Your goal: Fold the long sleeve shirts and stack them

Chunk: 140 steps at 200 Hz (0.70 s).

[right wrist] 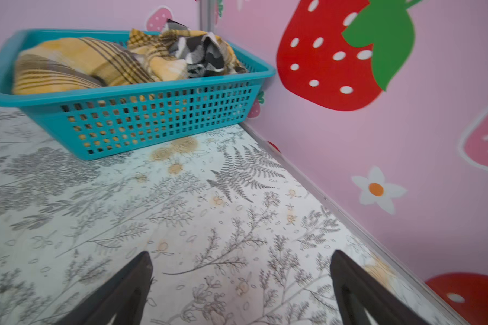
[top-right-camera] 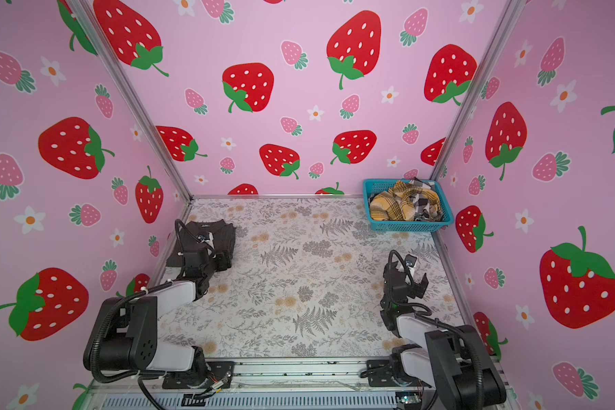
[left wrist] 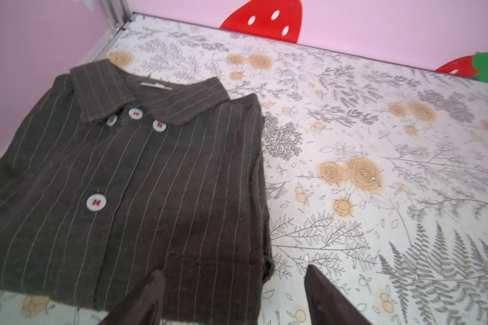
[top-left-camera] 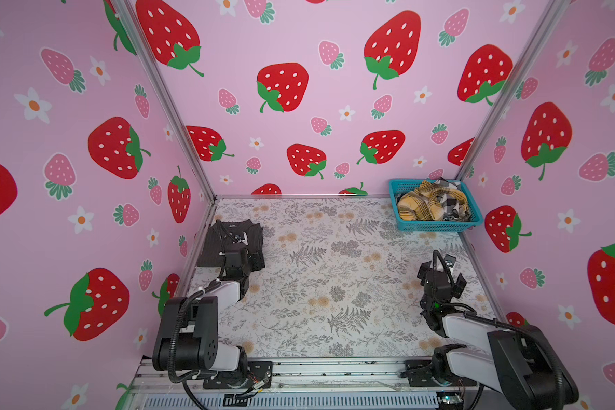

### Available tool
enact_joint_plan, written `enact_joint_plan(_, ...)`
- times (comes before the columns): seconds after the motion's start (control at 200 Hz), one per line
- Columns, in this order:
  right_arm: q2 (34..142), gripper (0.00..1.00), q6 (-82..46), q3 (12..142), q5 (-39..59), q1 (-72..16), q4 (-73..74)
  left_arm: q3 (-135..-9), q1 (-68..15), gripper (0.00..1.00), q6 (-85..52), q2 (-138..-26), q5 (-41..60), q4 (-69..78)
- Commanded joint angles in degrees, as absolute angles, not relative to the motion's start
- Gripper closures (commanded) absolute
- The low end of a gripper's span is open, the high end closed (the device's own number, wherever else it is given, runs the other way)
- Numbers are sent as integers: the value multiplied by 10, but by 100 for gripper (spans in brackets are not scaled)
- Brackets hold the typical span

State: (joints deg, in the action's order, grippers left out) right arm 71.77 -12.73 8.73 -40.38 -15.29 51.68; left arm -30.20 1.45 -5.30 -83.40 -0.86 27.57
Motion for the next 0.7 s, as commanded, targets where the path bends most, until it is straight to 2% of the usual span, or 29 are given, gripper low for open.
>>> enact_joint_plan(0.0,774,0,-67,118,-263,-140,635,-293,15,21,5,-877,72,381)
enact_joint_plan(0.055,797,0,-51,157,-206,-132,587,-295,19,21,1,-872,72,364)
enact_joint_plan(0.15,819,0,-19,186,-115,-118,557,-256,21,19,-22,-896,29,465)
enact_joint_plan(0.22,821,0,-5,192,-72,-108,551,-265,19,19,-18,-891,24,437)
enact_joint_plan(0.285,817,0,1,181,-75,-103,571,-267,19,19,-18,-891,24,428)
enact_joint_plan(0.395,807,0,4,145,-130,-102,644,-266,19,10,-18,-892,23,432)
enact_joint_plan(0.445,810,0,8,145,-131,-102,649,-265,19,0,-18,-891,24,432)
enact_joint_plan(0.565,925,0,21,116,-113,-93,830,-265,19,1,-18,-891,22,433)
enact_joint_plan(0.625,893,0,9,142,-102,-84,719,-266,18,1,-18,-891,20,433)
enact_joint_plan(0.695,915,0,-9,136,-85,-65,771,-265,18,1,-18,-891,19,432)
